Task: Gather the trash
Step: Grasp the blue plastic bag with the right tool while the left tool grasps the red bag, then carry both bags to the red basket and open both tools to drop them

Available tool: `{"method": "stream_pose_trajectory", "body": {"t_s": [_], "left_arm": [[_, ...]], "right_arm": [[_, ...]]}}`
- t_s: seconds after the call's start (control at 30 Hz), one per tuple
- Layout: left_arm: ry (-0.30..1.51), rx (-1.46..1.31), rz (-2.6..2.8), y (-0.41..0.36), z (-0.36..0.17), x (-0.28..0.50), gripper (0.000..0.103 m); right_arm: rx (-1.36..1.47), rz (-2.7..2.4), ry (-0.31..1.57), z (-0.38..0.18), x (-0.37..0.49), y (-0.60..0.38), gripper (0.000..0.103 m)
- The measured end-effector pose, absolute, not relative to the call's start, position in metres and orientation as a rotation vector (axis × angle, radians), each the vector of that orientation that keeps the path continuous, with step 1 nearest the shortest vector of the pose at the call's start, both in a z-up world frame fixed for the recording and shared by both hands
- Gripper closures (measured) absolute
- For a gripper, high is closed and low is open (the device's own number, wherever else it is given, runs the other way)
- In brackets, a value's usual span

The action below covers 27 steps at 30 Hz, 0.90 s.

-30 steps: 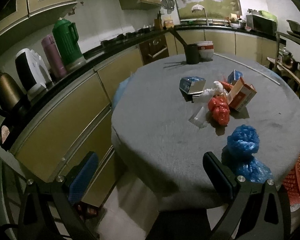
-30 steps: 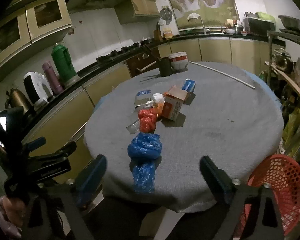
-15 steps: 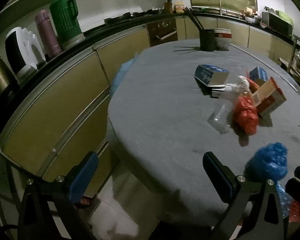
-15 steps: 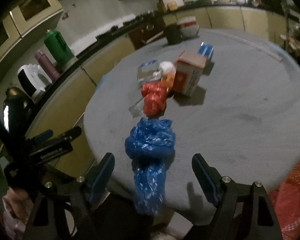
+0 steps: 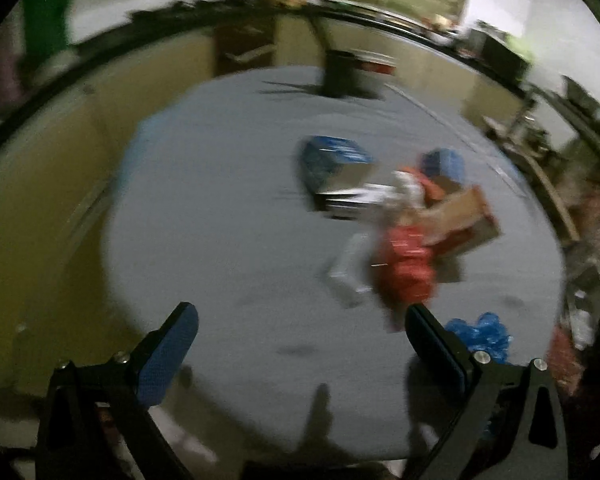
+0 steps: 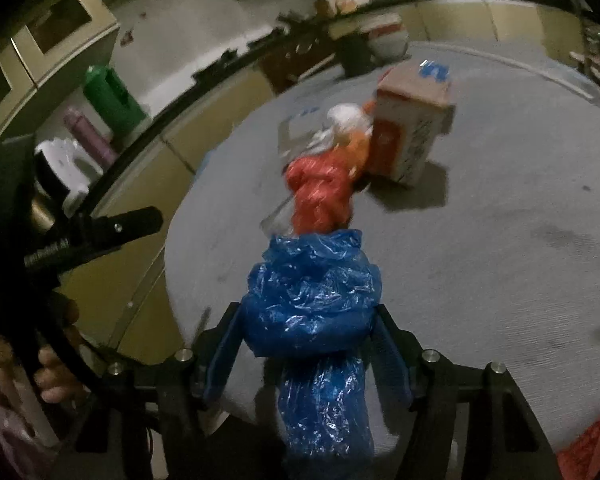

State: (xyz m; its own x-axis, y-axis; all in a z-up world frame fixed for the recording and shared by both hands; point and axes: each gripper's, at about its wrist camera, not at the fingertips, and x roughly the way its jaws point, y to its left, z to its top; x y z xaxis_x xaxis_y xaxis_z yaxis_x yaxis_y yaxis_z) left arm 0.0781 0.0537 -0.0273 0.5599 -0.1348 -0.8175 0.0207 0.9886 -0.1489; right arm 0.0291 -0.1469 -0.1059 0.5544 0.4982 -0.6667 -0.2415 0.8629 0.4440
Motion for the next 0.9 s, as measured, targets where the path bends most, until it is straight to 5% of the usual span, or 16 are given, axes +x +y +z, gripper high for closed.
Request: {"method": "stream_pose_trajectory", "body": {"t_s": [0.07,0.33,0.6,0.9], "left_arm": [[0.992,-0.112,-0.133,0.035,-0.031,0.092,0.011],[1.09,-0.098,-0.148,-0.02,-0.062,0.137,0.014],[1.144,-0.163,-0.162,-0.027,-0.085,0.151,0.064],[1.07,-0.137,-0.181,-0.022,-0.068,0.119,0.069]], "right_arm": [[0.33,0.417,0.856,-0.101,0.027,-0.161,0.037],[0.412,0.274,0.782,-0.084,0.008,-0.232,0.037],[0.431,0.208,0.734,-0.077,-0.005,-0.263,0.037],[0.418,0.158,0.663,-0.062,-0.029,-0.282,0.037]]}}
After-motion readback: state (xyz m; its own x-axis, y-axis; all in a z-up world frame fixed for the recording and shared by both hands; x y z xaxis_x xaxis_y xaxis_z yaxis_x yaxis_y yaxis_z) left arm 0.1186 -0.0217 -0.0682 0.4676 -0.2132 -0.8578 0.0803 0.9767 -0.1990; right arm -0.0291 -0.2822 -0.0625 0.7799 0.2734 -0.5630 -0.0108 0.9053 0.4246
